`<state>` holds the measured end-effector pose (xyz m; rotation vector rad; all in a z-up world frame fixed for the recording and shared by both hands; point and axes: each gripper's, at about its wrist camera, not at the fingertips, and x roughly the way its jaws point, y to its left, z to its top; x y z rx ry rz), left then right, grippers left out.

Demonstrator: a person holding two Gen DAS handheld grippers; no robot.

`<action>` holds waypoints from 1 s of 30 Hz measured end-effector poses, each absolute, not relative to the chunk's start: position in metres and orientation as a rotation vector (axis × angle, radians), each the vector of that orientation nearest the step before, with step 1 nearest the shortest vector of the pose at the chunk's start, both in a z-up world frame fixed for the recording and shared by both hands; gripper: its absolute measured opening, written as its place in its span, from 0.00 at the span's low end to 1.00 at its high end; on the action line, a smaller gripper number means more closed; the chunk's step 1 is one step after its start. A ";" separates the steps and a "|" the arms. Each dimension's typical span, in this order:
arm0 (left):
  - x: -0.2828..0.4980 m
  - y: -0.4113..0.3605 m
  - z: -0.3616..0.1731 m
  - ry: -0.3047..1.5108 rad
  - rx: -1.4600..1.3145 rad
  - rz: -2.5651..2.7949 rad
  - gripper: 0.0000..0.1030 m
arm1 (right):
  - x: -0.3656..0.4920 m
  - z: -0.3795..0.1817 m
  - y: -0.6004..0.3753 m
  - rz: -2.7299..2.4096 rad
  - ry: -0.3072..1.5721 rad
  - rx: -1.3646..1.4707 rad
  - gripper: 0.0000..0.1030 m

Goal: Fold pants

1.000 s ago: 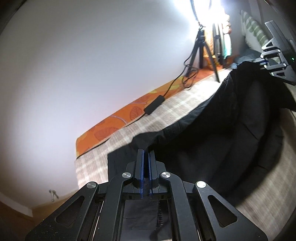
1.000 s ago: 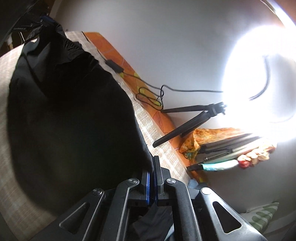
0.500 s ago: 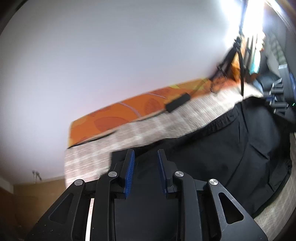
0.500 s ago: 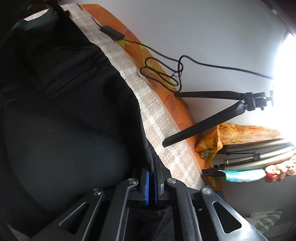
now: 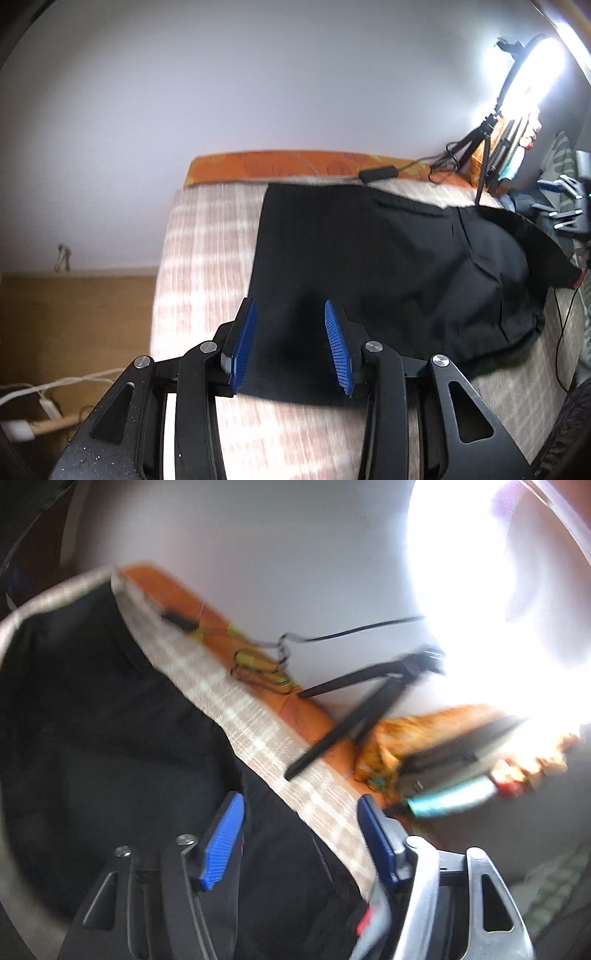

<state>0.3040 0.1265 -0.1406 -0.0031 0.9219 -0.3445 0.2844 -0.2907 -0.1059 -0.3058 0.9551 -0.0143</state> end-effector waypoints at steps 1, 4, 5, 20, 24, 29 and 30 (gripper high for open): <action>0.300 0.128 -0.143 0.923 -0.012 -0.346 0.35 | 0.269 -0.096 -0.299 -0.013 0.939 -0.257 0.71; 0.290 0.131 -0.148 0.922 -0.050 -0.350 0.35 | 0.212 -0.077 -0.324 -0.005 0.914 -0.107 0.76; 0.288 0.132 -0.149 0.922 -0.054 -0.351 0.35 | 0.196 -0.077 -0.328 0.006 0.912 -0.073 0.76; 0.262 0.137 -0.157 0.926 -0.196 -0.332 0.36 | 0.134 -0.136 -0.304 0.116 0.981 -0.058 0.20; 0.259 0.146 -0.164 0.949 -0.273 -0.314 0.45 | 0.155 -0.136 -0.331 0.005 0.973 -0.064 0.09; 0.256 0.154 -0.175 0.959 -0.368 -0.316 0.45 | 0.188 -0.148 -0.367 -0.141 1.035 -0.096 0.09; 0.257 0.155 -0.178 0.962 -0.386 -0.312 0.45 | 0.195 -0.152 -0.372 -0.164 1.053 -0.109 0.09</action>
